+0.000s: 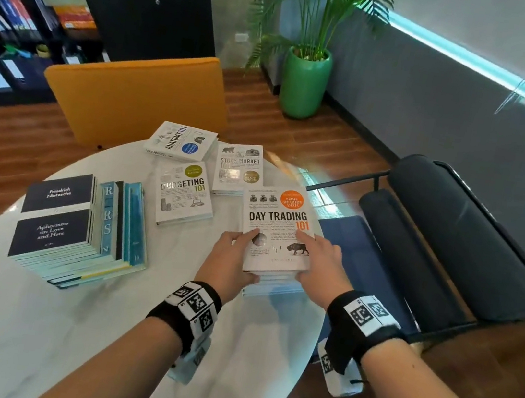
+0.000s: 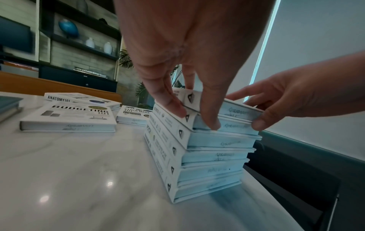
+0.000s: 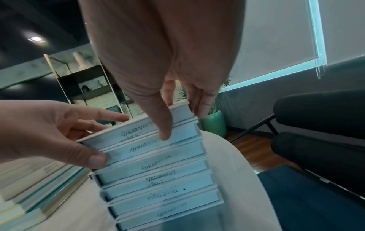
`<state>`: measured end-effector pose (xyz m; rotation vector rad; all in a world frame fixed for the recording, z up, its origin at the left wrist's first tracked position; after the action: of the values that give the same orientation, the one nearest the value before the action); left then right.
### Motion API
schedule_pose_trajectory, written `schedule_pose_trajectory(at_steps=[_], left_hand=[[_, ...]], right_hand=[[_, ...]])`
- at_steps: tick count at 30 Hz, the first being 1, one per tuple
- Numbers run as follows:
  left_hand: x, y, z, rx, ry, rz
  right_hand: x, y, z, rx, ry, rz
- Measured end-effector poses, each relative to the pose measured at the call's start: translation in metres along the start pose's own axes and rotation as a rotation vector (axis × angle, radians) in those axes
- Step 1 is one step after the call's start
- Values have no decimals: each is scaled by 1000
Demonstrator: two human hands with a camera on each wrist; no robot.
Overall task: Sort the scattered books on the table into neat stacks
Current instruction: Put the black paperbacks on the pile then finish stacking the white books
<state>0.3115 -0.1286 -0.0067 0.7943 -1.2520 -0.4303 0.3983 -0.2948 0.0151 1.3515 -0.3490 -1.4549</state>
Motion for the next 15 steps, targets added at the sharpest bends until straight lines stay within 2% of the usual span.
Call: schedule_pose_trajectory(at_steps=[7,10,12,15], left_hand=[[-1,0,-2,8,22,1],[0,6,1,-24,20,-18],[2,12,8,-55,5,-33],[-8,26,33,-74,6,-8]], right_hand=[[0,2,1,-7,0,-4],[-9,7,4,-21,-18,100],[-28,14,6,61,-13,172],[-74,20,3,178,55,104]])
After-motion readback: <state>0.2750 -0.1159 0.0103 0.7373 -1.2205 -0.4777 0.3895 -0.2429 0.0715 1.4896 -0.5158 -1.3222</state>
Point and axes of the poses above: each hand's wrist, its own z-axis away from the middle knuckle, its own y-axis out of the back of the hand, x = y × z, the point moved 5 cm from there along -z, towards the middle knuckle, and after that the axes turned 6 degrees about -y, right-handed, at the moved point
